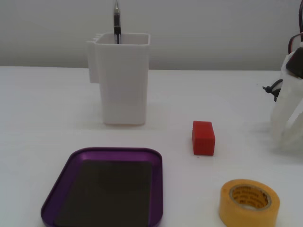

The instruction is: Pick up the red cube and place it in the box.

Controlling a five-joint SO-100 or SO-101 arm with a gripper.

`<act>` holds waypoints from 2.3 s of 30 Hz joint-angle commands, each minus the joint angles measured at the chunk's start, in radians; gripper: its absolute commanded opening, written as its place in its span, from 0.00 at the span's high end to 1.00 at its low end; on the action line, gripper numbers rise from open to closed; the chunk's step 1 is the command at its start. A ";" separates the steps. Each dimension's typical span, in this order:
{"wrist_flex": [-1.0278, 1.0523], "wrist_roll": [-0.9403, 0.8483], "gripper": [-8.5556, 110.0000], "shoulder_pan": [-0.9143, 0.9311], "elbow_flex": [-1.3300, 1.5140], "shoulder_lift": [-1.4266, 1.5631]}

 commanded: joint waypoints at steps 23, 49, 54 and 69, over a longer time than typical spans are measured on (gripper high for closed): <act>-0.080 -0.219 0.81 0.150 -0.692 -0.586; 0.160 -0.130 0.70 0.067 -1.402 -1.686; 0.043 -0.130 0.70 0.063 -1.293 -1.686; -0.158 -0.109 0.70 0.066 -1.164 -1.813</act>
